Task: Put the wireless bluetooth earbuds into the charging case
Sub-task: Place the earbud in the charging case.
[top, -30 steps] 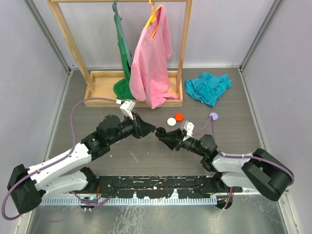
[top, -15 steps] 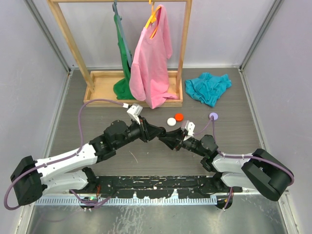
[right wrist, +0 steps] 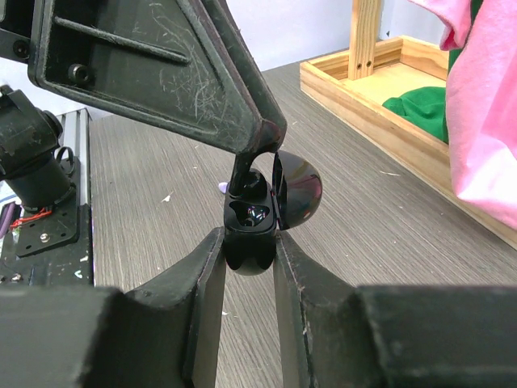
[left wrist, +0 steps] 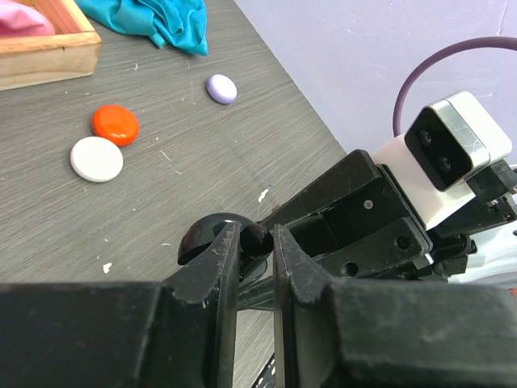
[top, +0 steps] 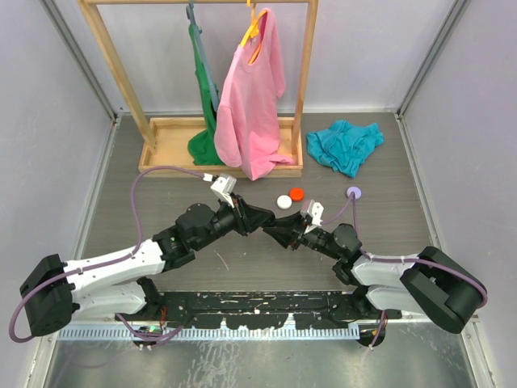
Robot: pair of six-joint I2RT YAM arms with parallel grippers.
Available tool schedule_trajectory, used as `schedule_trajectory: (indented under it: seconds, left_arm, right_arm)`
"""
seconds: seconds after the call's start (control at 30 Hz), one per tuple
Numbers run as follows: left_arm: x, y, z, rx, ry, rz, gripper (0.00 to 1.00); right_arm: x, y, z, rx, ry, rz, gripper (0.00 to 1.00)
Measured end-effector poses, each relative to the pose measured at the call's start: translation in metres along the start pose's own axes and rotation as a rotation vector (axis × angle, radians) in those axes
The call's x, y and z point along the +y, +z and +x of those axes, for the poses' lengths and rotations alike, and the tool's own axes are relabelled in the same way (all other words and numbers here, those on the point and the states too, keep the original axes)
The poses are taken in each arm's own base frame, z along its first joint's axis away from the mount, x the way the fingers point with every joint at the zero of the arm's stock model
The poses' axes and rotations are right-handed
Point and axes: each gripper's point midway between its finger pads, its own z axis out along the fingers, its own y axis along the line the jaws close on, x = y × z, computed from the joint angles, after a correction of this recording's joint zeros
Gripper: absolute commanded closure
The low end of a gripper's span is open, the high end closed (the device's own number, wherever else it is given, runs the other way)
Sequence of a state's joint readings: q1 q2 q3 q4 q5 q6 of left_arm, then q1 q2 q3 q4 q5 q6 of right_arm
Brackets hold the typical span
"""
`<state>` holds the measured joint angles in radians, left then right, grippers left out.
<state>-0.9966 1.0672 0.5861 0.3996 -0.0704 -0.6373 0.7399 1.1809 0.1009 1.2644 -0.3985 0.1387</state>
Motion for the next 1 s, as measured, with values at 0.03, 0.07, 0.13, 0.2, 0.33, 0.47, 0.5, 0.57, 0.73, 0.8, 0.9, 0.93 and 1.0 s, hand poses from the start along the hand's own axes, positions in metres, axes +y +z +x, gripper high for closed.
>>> schedule_trajectory:
  seconds: [0.03, 0.07, 0.13, 0.2, 0.33, 0.47, 0.5, 0.57, 0.73, 0.8, 0.9, 0.93, 1.0]
  left_arm:
    - [0.000, 0.001, 0.000, -0.003, 0.000, 0.000, 0.93]
    - [-0.001, 0.001, 0.000, -0.004, 0.000, 0.001, 0.93]
    - [-0.002, 0.002, 0.001, -0.005, 0.000, 0.002, 0.93]
    - [-0.002, 0.002, 0.003, -0.002, 0.001, 0.002, 0.93]
    - [-0.002, 0.005, 0.005, -0.002, 0.001, 0.000, 0.93]
    - [-0.001, 0.006, 0.007, -0.003, 0.002, -0.008, 0.93]
    - [0.000, 0.006, 0.008, -0.004, 0.002, -0.011, 0.93]
    - [0.002, 0.005, 0.009, -0.007, 0.003, -0.017, 0.93]
    - [0.007, 0.002, 0.012, -0.009, 0.005, -0.034, 0.92]
    - [0.007, 0.000, 0.011, -0.015, 0.006, -0.038, 0.91]
    - [0.007, -0.002, 0.009, -0.021, 0.007, -0.040, 0.87]
    - [0.006, -0.002, 0.009, -0.022, 0.007, -0.040, 0.85]
    - [0.006, -0.002, 0.009, -0.021, 0.008, -0.040, 0.80]
  right_arm:
    - [0.000, 0.000, 0.000, 0.000, 0.000, 0.000, 0.99]
    - [0.000, 0.000, 0.000, 0.000, 0.000, 0.000, 0.99]
    - [0.000, 0.000, 0.000, 0.000, 0.001, 0.000, 0.99]
    - [0.000, 0.000, 0.000, 0.000, 0.001, 0.000, 0.99]
    - [0.000, 0.000, 0.000, 0.001, 0.004, 0.000, 0.99]
    - [0.000, -0.001, 0.002, 0.004, 0.005, 0.001, 0.99]
    - [0.000, -0.001, 0.002, 0.004, 0.005, 0.001, 0.99]
    - [0.000, -0.001, 0.002, 0.005, 0.006, 0.002, 0.99]
    - [0.000, -0.002, 0.003, 0.006, 0.006, 0.005, 0.99]
    - [0.000, -0.002, 0.002, 0.005, 0.006, 0.004, 0.99]
    - [0.000, -0.002, 0.002, 0.003, 0.005, 0.004, 0.99]
    - [0.000, -0.002, 0.002, 0.003, 0.005, 0.004, 0.99]
    - [0.000, -0.002, 0.002, 0.003, 0.005, 0.004, 0.99]
